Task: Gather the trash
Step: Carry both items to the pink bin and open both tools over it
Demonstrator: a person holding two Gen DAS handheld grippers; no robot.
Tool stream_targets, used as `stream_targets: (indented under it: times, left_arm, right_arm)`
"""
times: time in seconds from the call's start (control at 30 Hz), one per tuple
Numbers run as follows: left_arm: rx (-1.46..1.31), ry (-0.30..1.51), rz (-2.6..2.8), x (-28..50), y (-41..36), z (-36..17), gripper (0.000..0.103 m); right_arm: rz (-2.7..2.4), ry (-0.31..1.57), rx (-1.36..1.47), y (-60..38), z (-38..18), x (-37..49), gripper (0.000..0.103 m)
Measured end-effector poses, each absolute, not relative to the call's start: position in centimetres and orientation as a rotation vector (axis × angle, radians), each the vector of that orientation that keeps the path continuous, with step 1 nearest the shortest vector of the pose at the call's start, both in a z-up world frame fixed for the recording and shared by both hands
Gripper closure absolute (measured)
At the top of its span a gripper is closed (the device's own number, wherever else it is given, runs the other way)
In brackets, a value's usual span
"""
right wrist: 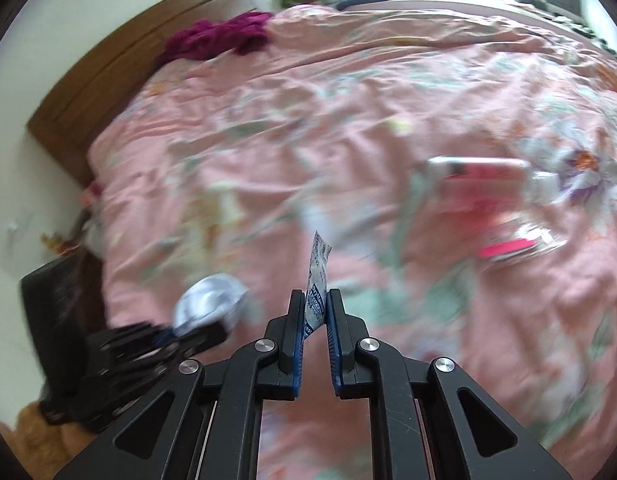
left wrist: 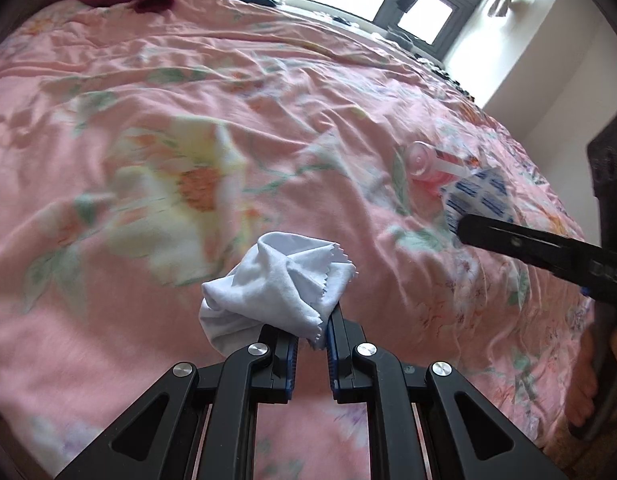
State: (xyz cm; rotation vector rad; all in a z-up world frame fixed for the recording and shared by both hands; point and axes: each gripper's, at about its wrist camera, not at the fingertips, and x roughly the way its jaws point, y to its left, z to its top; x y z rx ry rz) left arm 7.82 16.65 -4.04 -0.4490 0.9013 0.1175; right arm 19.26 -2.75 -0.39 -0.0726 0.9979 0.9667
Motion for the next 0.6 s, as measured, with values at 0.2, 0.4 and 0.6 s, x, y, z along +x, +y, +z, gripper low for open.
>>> stream_targets:
  times: [0.2, 0.4, 0.6]
  left_arm:
    - [-0.467, 0.872, 0.245, 1.5, 18.7, -2.6, 0.090]
    - [-0.499, 0.814, 0.356, -5.4, 21.0, -1.3, 0.090]
    - [-0.523, 0.809, 0.491, -13.2, 22.9, -1.1, 0.090]
  right_arm:
    - [1.116, 0.982, -0.113, 0.4, 1.4, 12.9, 0.091]
    - [1.233, 0.985, -0.146, 3.2, 2.4, 7.4, 0.091]
    - [1.394, 1.002, -0.222, 6.9, 3.2, 1.0, 0.091]
